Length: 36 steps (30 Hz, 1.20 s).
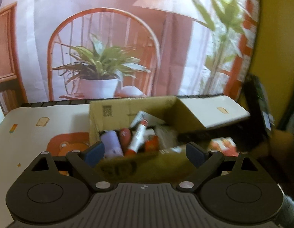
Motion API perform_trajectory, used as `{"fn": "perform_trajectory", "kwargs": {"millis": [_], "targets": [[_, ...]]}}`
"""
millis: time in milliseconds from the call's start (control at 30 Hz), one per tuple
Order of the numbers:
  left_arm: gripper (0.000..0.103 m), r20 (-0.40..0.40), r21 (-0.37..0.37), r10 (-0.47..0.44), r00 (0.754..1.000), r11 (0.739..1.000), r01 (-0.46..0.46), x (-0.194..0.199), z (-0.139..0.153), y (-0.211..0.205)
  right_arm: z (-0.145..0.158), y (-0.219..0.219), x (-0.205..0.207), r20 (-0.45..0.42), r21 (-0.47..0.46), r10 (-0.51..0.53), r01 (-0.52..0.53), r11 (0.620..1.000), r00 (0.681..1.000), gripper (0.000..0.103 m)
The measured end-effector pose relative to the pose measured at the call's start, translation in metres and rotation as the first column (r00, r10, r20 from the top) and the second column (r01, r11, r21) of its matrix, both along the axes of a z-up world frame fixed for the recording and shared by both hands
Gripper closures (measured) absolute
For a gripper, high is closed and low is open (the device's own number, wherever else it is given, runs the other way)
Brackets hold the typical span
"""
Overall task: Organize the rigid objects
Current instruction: 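Move the left gripper back to the table around the gold card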
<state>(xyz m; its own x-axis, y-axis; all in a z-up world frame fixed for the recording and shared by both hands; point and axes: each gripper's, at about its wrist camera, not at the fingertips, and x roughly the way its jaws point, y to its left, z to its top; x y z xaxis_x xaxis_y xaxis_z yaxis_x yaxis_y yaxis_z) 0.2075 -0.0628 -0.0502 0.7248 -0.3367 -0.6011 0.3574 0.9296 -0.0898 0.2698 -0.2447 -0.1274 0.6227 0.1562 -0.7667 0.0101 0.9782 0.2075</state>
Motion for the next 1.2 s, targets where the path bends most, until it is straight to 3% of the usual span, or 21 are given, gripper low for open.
{"fn": "perform_trajectory", "kwargs": {"millis": [233, 500, 700, 867, 1067, 1200], "targets": [[0.028, -0.047, 0.044, -0.132, 0.990, 0.990, 0.134, -0.019, -0.013, -0.025, 0.000, 0.000, 0.000, -0.001, -0.001, 0.001, -0.001, 1.000, 1.000, 0.078], [0.034, -0.282, 0.002, -0.166, 0.945, 0.985, 0.174, 0.009, -0.063, -0.049, 0.000, 0.000, 0.000, -0.001, 0.001, 0.000, 0.000, 1.000, 1.000, 0.078], [0.034, -0.267, 0.084, -0.213, 0.940, 0.966, 0.243, 0.013, -0.082, -0.067, 0.000, 0.000, 0.000, -0.001, 0.000, 0.001, -0.001, 1.000, 1.000, 0.078], [0.033, -0.234, 0.083, -0.275, 0.932, 0.950, 0.301, 0.016, -0.088, -0.072, 0.000, 0.000, 0.000, -0.001, 0.001, 0.001, -0.001, 1.000, 1.000, 0.078], [0.033, -0.209, 0.148, -0.309, 0.928, 0.928, 0.342, 0.020, -0.100, -0.078, 0.000, 0.000, 0.000, -0.001, 0.000, 0.001, -0.001, 1.000, 1.000, 0.078], [0.033, -0.218, 0.114, -0.307, 0.926, 0.935, 0.337, 0.021, -0.104, -0.071, -0.001, 0.000, 0.000, -0.002, 0.000, 0.001, -0.001, 1.000, 1.000, 0.078]]}}
